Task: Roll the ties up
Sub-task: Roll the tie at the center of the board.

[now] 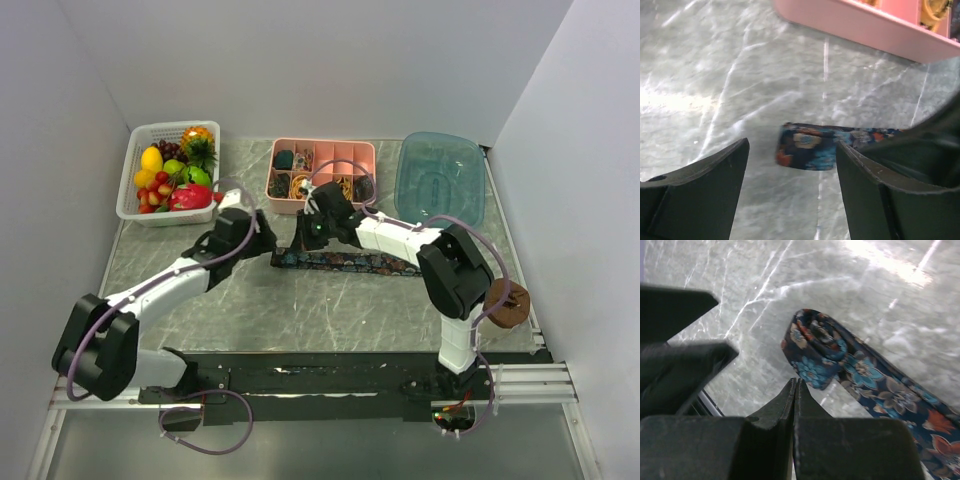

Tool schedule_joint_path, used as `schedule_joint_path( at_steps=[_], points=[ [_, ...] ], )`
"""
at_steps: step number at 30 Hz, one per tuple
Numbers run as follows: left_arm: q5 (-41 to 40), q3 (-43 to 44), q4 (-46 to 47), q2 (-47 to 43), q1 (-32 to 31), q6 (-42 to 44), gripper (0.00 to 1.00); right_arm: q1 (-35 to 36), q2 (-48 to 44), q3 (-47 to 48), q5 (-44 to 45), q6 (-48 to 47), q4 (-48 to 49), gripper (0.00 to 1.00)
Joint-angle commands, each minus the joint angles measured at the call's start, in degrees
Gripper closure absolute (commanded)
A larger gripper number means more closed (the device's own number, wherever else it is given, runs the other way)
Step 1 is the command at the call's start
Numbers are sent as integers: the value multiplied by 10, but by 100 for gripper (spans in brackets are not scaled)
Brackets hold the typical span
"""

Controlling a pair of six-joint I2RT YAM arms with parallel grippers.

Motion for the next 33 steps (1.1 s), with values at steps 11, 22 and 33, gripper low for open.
schedule_joint_path(
  at_steps=[11, 22, 33],
  points=[
    [341, -131, 269, 55, 143, -75, 22, 16, 34, 61, 63, -33, -66, 100],
    [365, -135, 328, 118, 143, -91, 21, 16, 72, 82, 74, -29, -71, 100],
    [379, -151, 387, 170, 143, -98, 24, 16, 98, 104, 95, -30, -90, 100]
  ],
)
